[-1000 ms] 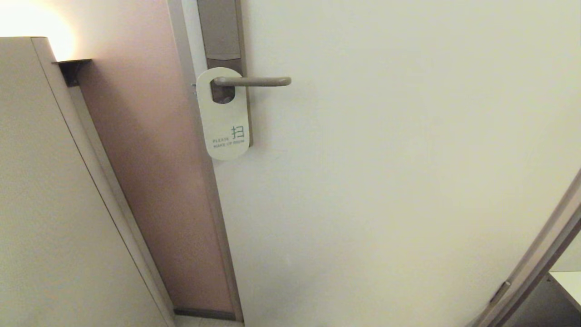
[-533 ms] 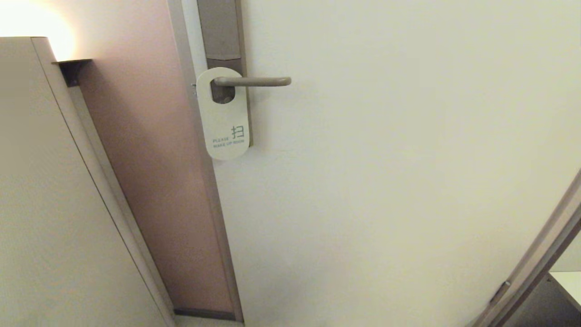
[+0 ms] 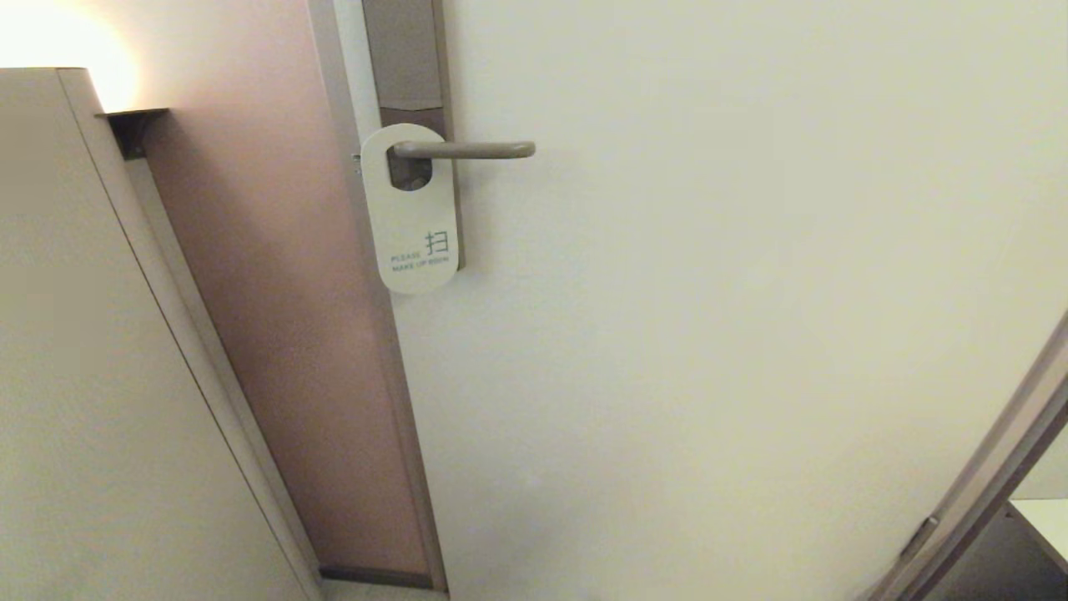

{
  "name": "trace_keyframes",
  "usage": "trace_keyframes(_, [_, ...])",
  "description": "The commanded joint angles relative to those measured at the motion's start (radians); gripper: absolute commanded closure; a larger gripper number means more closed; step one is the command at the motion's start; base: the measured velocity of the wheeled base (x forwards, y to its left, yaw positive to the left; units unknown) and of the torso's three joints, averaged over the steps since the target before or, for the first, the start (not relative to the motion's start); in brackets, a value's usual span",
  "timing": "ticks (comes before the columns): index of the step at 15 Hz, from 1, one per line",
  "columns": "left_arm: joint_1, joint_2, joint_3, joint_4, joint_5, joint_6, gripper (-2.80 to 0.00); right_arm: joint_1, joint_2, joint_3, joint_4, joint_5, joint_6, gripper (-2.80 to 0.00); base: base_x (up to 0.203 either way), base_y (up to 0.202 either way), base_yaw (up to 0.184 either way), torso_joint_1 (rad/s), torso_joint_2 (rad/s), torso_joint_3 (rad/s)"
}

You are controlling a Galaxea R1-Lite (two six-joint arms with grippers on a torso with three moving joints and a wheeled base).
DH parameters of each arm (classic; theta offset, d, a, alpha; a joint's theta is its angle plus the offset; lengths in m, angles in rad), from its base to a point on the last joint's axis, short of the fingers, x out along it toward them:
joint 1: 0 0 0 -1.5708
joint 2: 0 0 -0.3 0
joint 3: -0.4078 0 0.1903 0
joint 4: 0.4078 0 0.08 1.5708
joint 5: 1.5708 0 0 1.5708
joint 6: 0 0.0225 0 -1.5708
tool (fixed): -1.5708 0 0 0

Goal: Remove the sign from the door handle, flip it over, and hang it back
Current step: Hang the sign back with the other side facing out

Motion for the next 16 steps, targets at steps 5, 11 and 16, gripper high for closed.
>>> trace_keyframes(5, [0.0, 0.083, -0.158, 0.038, -0.121, 0.0, 0.0, 0.001, 0.001, 0.0, -0.001, 0.0, 0.0, 0.0, 0.0, 0.0, 0.0, 0.0, 0.0, 0.0])
trace_keyframes(11, [-0.116, 0.456, -0.285, -0.085, -0.139, -0.013, 0.0, 0.0, 0.001, 0.0, -0.001, 0.0, 0.0, 0.0, 0.0, 0.0, 0.0, 0.0, 0.0, 0.0])
trace_keyframes(16, [-0.162, 0.841, -0.358, -0.349, -0.148, -0.013, 0.0, 0.0, 0.001, 0.0, -0.001, 0.0, 0.0, 0.0, 0.0, 0.0, 0.0, 0.0, 0.0, 0.0])
